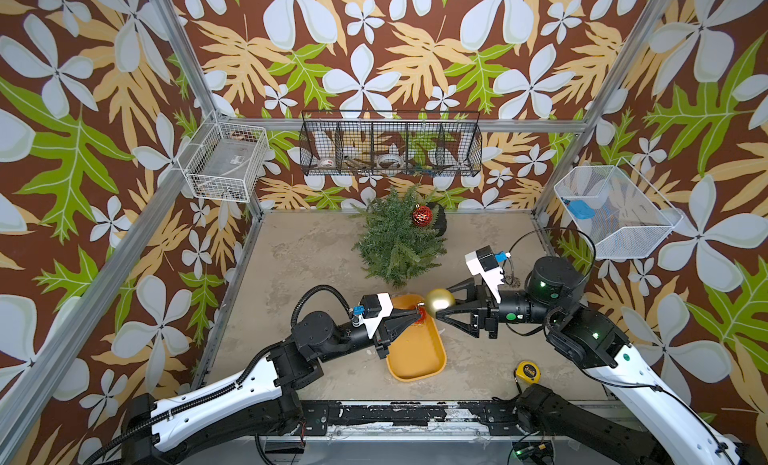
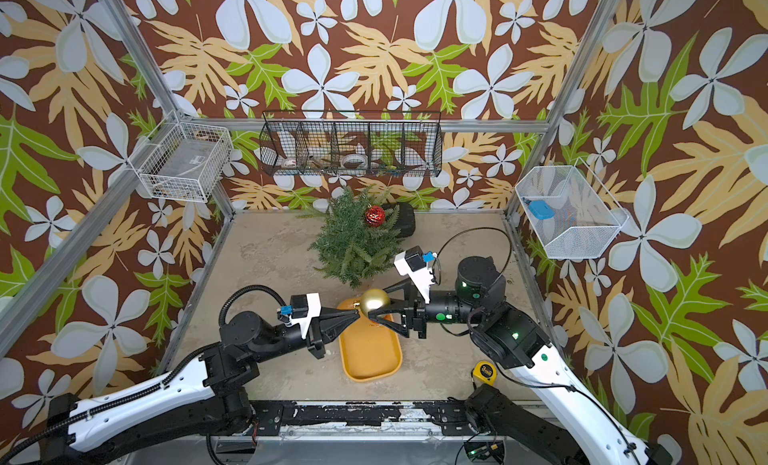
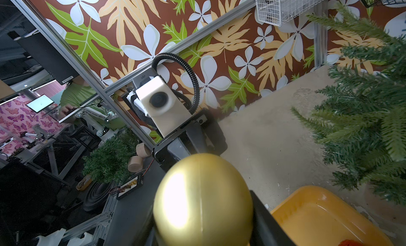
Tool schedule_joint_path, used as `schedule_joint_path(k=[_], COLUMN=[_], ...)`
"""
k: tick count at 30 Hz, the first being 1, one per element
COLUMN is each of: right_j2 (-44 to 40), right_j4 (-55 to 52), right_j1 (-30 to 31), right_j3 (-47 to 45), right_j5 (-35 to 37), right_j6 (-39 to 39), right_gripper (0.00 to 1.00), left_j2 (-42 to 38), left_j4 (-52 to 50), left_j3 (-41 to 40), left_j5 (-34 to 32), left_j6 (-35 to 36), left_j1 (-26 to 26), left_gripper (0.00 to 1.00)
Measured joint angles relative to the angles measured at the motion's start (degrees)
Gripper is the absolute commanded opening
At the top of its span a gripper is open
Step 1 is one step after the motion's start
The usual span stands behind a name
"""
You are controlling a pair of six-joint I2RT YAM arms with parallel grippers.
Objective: Decorate the small christmas tree with ornaments
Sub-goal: Hang an ornament on the christmas tree.
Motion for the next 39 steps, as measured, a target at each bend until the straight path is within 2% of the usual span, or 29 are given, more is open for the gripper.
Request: schedule_joint_path(k=[3,10,15,19,28,39], right_j2=[0.11,2.08,3.54,4.55,8.33,10.88], right_j4=[-0.24,-0.48,1.05,3.45,6.58,7.19], right_j1=[0.02,-1.18,-7.17,-13.64,-20.61,-22.14], right_j3=[0.07,-1.22,-3.19,-4.94,-4.04,-3.45], right_j5=[1.86,6.54,6.91,4.17,0.7,0.11], right_j6=[-0.24,-0.39,-0.42,-0.17,-1.75,-5.01], right_gripper=[0.55,0.55,0.54,0.53,0.53,0.53], left_j2=[0.26,4.59,9.11,13.05,20.37,28.37], left_j4=[-1.38,-8.41,-12.39,-14.34,-15.28,-17.53], left_j3=[0.98,7.26,10.64,13.05,18.4,24.7], left_j5=[-1.14,-6.47,-10.4,-13.84,-14.67,-13.86], left_j6=[0.46,2.78,2.82,2.97,3.39,5.97], left_j1=[0.0,0.0,0.0,0.22,5.27,6.82], left_gripper=[0.0,0.0,0.0,0.0,0.0,0.0])
